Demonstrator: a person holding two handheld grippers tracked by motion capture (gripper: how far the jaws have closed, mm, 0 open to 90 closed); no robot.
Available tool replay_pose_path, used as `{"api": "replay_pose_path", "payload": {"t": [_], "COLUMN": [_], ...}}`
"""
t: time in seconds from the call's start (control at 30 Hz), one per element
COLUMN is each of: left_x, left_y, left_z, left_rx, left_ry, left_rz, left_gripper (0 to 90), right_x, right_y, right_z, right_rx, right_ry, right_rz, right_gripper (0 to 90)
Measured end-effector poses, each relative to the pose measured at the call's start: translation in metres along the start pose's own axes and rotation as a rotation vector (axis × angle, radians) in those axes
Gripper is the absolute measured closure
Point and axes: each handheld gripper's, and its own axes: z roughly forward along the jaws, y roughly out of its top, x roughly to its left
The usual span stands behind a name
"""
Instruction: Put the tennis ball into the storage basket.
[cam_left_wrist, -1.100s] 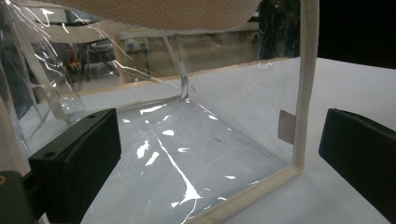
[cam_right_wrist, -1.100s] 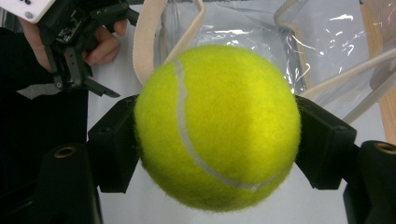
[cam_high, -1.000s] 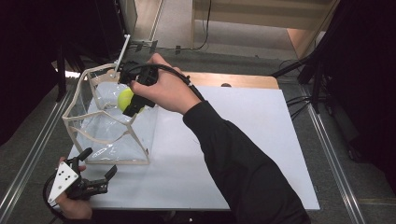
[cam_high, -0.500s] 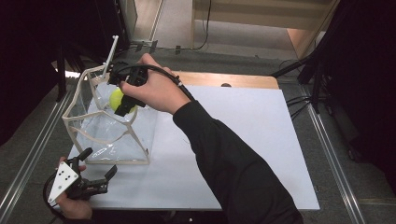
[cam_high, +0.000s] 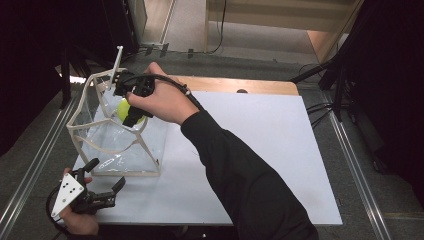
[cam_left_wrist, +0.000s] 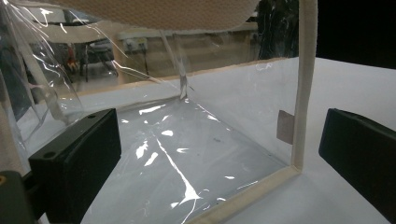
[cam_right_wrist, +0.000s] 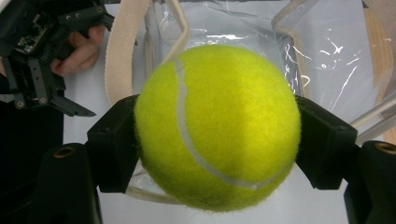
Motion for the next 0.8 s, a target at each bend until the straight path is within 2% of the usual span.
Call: {"api": "replay_pose_path", "payload": {"t": [0.17,0.3,0.37,0.57,0.67,0.8], "left_x": [0.000,0.000,0.000,0.000,0.000,0.000], "left_y": [0.000,0.000,0.000,0.000,0.000,0.000], "left_z": [0.000,0.000,0.000,0.000,0.000,0.000], "left_rx": [0.000,-0.001,-0.003,-0.003,-0.001,-0.002], "left_ry": [0.000,0.000,0.000,-0.001,0.000,0.001], "left_rz": [0.000,0.001,-0.002,-0.003,-0.001,0.000], "left_gripper": [0.0,0.0,0.0,0.0,0.0,0.0], "right_x": [0.000,0.002,0.003,0.004,0.004,0.004], "right_y": [-0.002,-0.002,-0.003,-0.009,-0.015,-0.028], "right_z": [0.006,0.010,0.009,-0.003,-0.010,-0.018], "right_rx": [0.020,0.048,0.040,0.001,-0.022,-0.048], "right_ry": [-0.004,-0.031,-0.049,-0.051,-0.054,-0.057], "right_rz": [-0.013,-0.035,-0.037,-0.026,-0.015,0.003], "right_gripper": [23.3,20.3,11.2,7.8,2.3,2.0]}}
